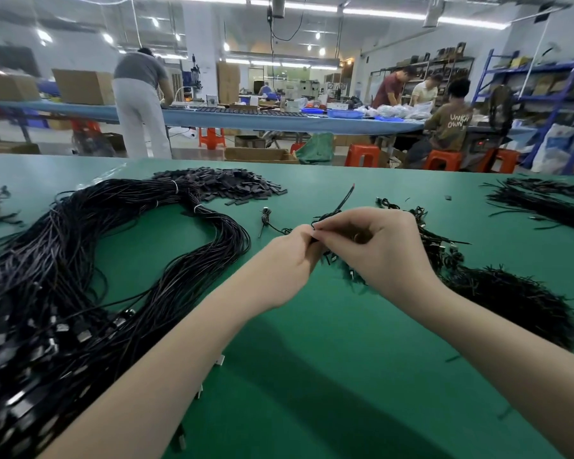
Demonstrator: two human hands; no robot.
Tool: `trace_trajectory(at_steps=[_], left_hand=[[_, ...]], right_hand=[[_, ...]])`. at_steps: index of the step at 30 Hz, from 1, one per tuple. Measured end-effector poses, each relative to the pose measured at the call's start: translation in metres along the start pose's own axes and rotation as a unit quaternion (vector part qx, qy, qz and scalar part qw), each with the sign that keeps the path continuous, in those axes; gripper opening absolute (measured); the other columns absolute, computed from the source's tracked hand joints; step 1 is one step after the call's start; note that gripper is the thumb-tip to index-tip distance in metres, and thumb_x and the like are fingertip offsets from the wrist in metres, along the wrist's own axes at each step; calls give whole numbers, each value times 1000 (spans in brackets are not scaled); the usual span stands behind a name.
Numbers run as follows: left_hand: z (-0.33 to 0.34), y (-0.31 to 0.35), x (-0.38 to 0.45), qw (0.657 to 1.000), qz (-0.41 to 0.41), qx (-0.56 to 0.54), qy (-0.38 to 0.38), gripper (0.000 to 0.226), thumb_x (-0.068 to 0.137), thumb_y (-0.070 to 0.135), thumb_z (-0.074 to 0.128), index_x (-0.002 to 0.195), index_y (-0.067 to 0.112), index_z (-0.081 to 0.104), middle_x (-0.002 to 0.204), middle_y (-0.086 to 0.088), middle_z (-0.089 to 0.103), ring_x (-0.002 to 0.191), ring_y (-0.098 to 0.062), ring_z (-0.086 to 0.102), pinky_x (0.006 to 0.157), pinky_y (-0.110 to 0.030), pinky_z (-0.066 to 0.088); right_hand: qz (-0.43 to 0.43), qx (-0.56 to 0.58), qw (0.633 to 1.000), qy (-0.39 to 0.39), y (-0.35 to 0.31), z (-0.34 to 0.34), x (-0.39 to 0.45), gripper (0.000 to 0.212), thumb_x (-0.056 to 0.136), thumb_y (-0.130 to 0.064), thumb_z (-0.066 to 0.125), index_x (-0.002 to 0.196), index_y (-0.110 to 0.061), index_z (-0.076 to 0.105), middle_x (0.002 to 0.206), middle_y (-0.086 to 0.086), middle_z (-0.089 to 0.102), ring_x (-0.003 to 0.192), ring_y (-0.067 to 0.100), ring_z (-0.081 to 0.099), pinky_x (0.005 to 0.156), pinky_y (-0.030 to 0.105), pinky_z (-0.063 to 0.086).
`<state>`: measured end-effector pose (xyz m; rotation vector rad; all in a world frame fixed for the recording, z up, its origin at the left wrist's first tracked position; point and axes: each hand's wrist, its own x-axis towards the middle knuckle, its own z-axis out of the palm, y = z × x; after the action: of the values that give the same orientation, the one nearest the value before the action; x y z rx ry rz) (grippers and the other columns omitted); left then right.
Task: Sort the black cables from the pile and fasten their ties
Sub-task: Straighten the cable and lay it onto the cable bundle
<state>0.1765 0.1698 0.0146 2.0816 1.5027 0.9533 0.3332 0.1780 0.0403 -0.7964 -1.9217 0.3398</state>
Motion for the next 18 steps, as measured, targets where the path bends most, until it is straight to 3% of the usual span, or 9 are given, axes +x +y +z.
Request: trace_trajectory(at_steps=[3, 6, 8, 10, 12, 14, 16, 18], left_hand=[[3, 0, -1, 995, 12, 93, 19, 29, 102, 35, 34, 121, 16, 46, 80, -3, 56, 58, -17, 48, 55, -34, 37], [6, 3, -5, 980, 26, 195, 30, 32, 102, 37, 32, 123, 15, 42, 77, -8, 55, 57, -28, 47, 55, -33, 33], [6, 6, -8, 950, 49, 307, 32, 31, 102, 39, 28, 120, 17, 41, 91, -9, 63, 70, -35, 56, 57, -32, 32], [6, 11, -12, 910, 94, 404, 2, 32, 103, 40, 26, 121, 18, 41, 102, -4, 64, 85, -31, 62, 62, -31, 32], [4, 19, -16, 900, 128, 415, -35, 28, 103, 40, 26, 114, 19, 42, 100, -1, 60, 90, -28, 60, 66, -32, 31], [-1, 26, -18, 927, 132, 343, -71, 21, 103, 39, 28, 95, 22, 36, 82, 7, 47, 82, -26, 52, 67, -33, 28], [-6, 29, -18, 959, 105, 240, -109, 26, 102, 39, 32, 81, 25, 29, 72, 10, 39, 69, -15, 44, 64, -34, 27], [-14, 25, -15, 983, 85, 120, -111, 25, 102, 38, 35, 80, 26, 36, 71, 9, 44, 61, -5, 44, 59, -30, 33]], right_hand=[[19, -10, 999, -26, 0, -1, 1, 8, 81, -19, 75, 83, -27, 77, 67, -27, 65, 62, -7, 60, 58, 6, 42], [-33, -125, 989, -73, -3, -12, 8, 6, 83, -25, 72, 84, -27, 76, 71, -23, 64, 68, -4, 60, 63, 12, 46], [-74, -197, 968, -138, -5, -24, 22, 3, 80, -30, 73, 78, -29, 74, 70, -19, 63, 68, -1, 58, 63, 20, 48], [-33, -185, 949, -254, -3, -37, 40, 10, 76, -37, 76, 71, -30, 72, 64, -16, 64, 58, -2, 56, 54, 12, 43], [79, -102, 918, -376, 5, -46, 55, 19, 72, -42, 79, 70, -25, 72, 64, -13, 66, 55, -1, 52, 52, 10, 40], [194, 29, 873, -446, 17, -50, 61, 22, 69, -38, 81, 70, -19, 70, 68, -4, 64, 62, 7, 55, 60, 16, 44], [271, 185, 837, -438, 30, -45, 58, 14, 74, -25, 75, 68, -15, 67, 68, 1, 62, 61, 12, 57, 60, 20, 47], [320, 327, 806, -376, 36, -32, 48, 12, 79, -15, 68, 67, -15, 66, 68, 3, 61, 59, 13, 59, 56, 22, 49]])
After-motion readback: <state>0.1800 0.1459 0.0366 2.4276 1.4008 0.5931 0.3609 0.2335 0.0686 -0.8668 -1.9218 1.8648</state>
